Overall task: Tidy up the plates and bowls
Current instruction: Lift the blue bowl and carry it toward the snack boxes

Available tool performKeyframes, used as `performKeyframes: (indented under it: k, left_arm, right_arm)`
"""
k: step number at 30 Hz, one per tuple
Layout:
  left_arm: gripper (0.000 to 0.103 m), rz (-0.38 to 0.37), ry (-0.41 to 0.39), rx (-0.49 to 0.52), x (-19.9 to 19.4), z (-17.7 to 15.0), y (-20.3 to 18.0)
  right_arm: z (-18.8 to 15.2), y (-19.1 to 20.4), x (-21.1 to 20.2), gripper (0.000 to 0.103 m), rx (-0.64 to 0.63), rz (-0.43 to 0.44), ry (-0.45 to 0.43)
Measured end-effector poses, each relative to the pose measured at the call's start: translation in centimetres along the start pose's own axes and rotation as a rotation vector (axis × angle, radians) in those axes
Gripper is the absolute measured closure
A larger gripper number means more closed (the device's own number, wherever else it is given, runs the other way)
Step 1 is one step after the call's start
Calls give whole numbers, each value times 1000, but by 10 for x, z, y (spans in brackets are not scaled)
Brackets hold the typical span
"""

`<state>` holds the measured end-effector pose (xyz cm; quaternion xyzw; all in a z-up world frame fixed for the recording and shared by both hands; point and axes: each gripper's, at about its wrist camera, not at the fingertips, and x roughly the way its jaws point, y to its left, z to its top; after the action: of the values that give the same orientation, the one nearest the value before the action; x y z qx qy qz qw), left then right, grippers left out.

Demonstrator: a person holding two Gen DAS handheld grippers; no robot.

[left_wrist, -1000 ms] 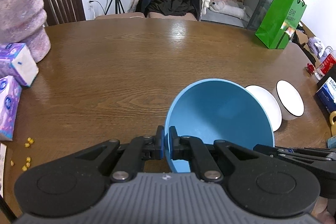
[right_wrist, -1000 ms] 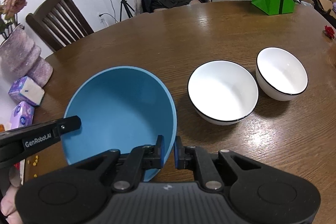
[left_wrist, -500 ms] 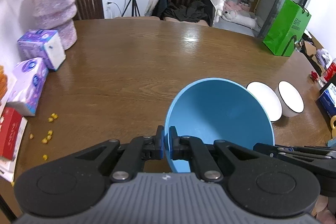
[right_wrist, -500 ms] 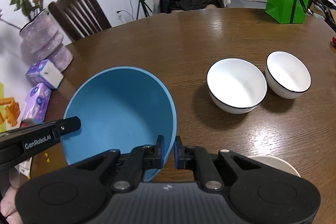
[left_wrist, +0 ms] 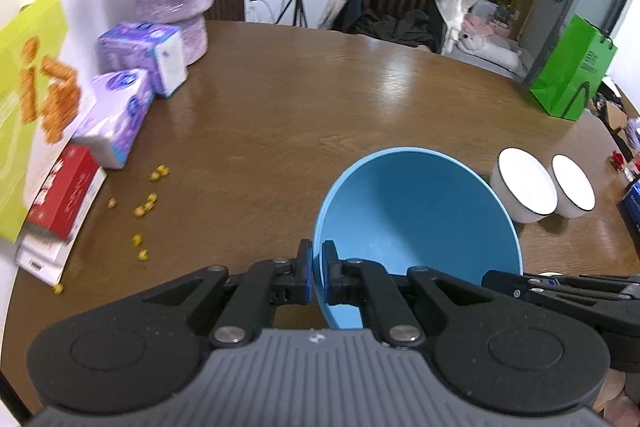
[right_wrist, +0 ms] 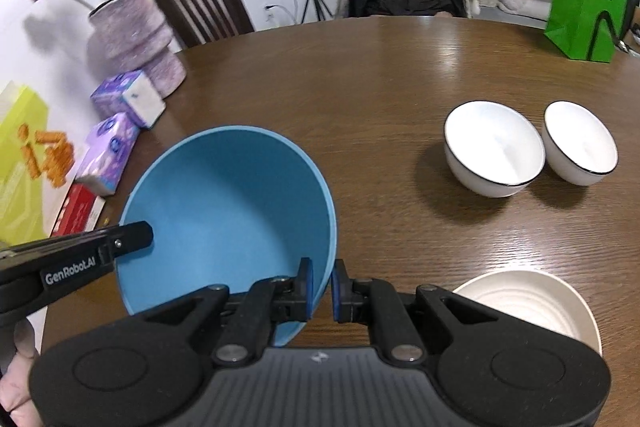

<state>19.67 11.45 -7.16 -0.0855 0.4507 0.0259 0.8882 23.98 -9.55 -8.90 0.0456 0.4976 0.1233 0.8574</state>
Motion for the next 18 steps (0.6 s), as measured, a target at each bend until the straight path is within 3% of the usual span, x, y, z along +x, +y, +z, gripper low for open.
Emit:
performKeyframes:
  k: [18]
  left_arm:
    - [98,99,29,-141,-16,-44,57]
  right_arm:
    - [-25,57,21,94,-143,73,79]
